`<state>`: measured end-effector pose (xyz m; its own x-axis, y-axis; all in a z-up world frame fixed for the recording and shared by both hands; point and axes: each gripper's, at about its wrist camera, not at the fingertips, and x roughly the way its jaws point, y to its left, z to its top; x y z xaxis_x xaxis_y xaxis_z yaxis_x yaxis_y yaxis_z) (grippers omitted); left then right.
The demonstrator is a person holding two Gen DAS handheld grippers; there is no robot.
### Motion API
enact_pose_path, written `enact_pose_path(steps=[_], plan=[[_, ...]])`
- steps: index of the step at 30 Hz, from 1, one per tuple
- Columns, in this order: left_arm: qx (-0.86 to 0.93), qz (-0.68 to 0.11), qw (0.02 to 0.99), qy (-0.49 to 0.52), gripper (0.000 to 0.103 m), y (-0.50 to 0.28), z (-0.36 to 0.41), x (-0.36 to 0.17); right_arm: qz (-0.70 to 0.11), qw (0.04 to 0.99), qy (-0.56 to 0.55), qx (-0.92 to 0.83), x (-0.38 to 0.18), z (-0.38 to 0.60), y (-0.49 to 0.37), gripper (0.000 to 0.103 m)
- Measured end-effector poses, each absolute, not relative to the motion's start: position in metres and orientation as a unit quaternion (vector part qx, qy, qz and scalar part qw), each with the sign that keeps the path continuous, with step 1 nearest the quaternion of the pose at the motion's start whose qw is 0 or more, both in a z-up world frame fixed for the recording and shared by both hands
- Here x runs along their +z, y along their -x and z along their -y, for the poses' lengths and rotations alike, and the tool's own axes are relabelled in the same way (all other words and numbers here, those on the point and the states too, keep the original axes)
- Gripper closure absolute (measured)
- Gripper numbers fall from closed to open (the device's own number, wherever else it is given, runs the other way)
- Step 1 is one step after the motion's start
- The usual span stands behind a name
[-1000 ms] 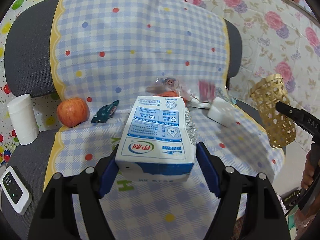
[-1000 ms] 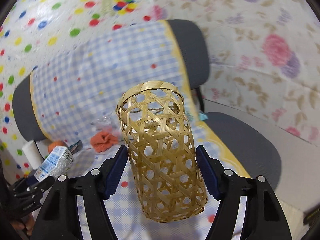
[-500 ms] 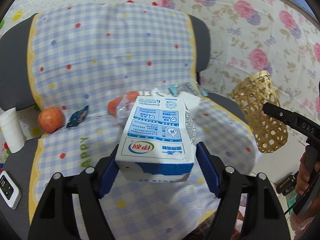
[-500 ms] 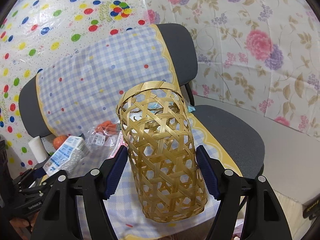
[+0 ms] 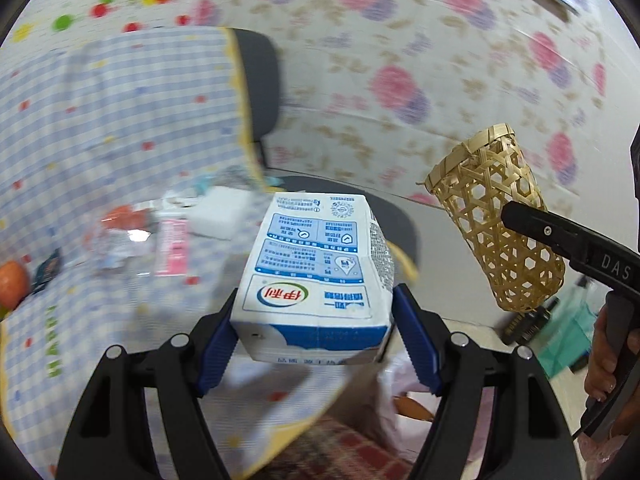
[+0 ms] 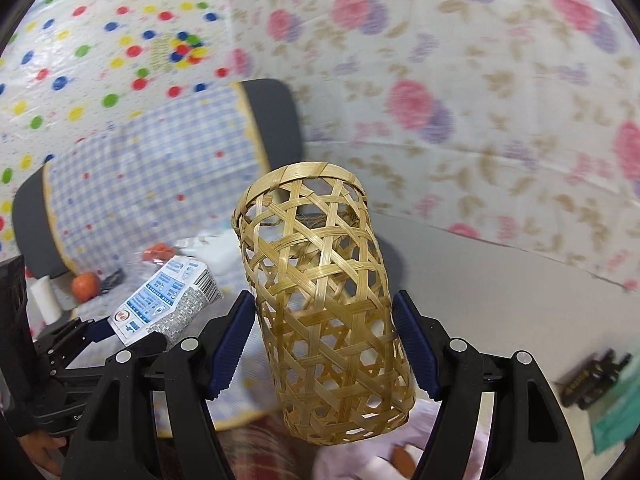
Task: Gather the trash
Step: 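Carry the carton and basket over the pink bin and open both tools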
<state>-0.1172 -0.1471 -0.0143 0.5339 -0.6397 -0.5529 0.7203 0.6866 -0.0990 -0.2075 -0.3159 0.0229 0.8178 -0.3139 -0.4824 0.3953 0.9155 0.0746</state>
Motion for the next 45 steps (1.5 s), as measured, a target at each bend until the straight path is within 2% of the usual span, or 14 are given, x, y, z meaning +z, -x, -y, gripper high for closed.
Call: enact_pose_path(steps=[9,16,18,19,29,45], plan=[[-0.477,-0.291,0.823,-0.101,0.031,0.161,0.207,-0.027,-0.251,0.918,-0.125,-0.279,0.003,0.359,0.283,0.032],[-0.521,-0.312,0.783,-0.137,0.03,0.184,0.243,-0.042,-0.26,0.908,-0.162,-0.285,-0.013,0.378,0.301,0.028],[-0.515,-0.312,0.785,-0.147,0.019,0.186,0.248,-0.044,-0.257,0.908,-0.171,-0.282,-0.015,0.38,0.303,0.024],[-0.512,-0.308,0.788,-0.149,0.015,0.187,0.246,-0.044,-0.256,0.909,-0.171,-0.282,-0.015,0.381,0.304,0.023],[-0.441,-0.301,0.838,-0.118,0.015,0.151,0.209,-0.029,-0.254,0.915,-0.164,-0.266,-0.016,0.375,0.288,0.023],[-0.303,-0.33,0.892,-0.06,0.015,0.084,0.119,-0.034,-0.303,0.931,-0.101,-0.177,-0.028,0.318,0.191,0.023]])
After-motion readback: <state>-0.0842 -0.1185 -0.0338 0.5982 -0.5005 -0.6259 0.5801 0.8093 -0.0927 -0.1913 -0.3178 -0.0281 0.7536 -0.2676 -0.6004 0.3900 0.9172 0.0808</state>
